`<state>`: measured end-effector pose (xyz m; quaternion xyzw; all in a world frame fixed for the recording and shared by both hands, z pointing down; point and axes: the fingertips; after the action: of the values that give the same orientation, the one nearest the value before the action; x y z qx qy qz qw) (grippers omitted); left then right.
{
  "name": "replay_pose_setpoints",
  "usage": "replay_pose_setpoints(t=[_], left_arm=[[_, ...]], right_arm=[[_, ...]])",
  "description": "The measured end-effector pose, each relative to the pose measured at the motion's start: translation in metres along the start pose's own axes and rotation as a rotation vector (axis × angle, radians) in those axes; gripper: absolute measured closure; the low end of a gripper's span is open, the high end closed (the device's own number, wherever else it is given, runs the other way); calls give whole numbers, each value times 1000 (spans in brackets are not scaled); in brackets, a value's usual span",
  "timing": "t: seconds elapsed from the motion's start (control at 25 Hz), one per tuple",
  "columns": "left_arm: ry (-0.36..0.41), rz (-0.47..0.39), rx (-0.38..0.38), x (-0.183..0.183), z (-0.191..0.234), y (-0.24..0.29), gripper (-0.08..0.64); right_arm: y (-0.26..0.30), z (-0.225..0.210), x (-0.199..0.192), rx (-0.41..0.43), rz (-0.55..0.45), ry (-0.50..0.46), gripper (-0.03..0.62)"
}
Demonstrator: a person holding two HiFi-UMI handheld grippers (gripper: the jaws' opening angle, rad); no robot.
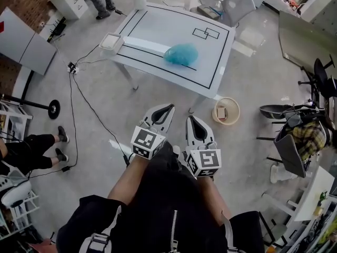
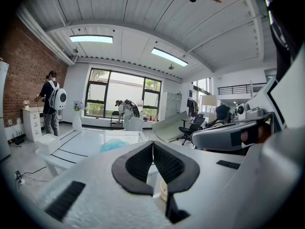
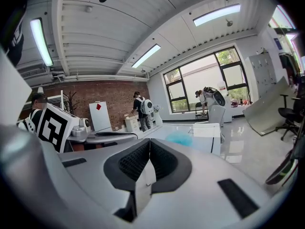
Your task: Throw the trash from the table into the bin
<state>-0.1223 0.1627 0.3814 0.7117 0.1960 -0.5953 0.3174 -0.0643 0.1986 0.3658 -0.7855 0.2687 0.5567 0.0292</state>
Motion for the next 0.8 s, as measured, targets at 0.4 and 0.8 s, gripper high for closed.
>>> replay_pose_setpoints(t=[0.4,0.8], left_arm=[[-30,8,21,-6,21,22,551],[-20,14,-19,-7,49,67,551]], right_arm=[[23,-17,5,-9,22,19,583],[65,-45,15,-42,34,36,583]])
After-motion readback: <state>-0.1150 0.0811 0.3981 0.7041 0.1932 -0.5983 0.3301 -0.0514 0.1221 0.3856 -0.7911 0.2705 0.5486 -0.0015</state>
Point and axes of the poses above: the fingertips, and each gripper's own axes: y forward along the fingers, z to its left, x out of its top, and after that the axes turned 11 degrees about y, right-handed
